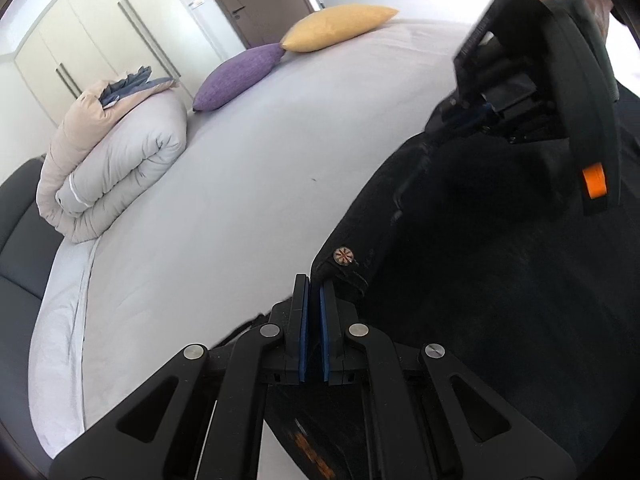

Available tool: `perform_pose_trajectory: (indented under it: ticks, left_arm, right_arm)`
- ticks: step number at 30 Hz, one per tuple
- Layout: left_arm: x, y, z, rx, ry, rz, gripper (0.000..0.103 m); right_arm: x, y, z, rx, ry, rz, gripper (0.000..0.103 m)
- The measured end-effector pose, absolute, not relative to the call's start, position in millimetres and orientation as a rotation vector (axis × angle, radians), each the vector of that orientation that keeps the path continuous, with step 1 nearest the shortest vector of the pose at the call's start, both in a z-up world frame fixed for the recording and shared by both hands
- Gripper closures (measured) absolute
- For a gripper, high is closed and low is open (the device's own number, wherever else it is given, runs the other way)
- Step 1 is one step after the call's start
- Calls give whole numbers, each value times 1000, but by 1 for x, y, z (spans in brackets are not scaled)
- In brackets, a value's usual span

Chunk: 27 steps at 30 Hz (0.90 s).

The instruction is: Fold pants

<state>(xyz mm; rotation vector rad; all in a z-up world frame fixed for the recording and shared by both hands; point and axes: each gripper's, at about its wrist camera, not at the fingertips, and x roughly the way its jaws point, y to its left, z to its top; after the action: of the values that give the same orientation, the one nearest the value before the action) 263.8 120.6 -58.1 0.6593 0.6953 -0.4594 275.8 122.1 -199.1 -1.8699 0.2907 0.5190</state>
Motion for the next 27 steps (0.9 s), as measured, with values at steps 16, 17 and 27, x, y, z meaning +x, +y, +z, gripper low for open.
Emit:
perform_pose_trajectory:
  ticks: [16, 17, 27]
  left_arm:
    - [86, 113, -116, 828, 753, -534, 99]
    - [80, 113, -118, 836, 756, -537, 99]
    - [28, 119, -148, 907, 794, -582, 99]
  right_arm:
    - [98, 103, -238, -2137, 92, 634, 100]
    - [90, 103, -240, -2144, 90, 643, 100]
    - [52, 109, -243, -2119, 126, 713, 100]
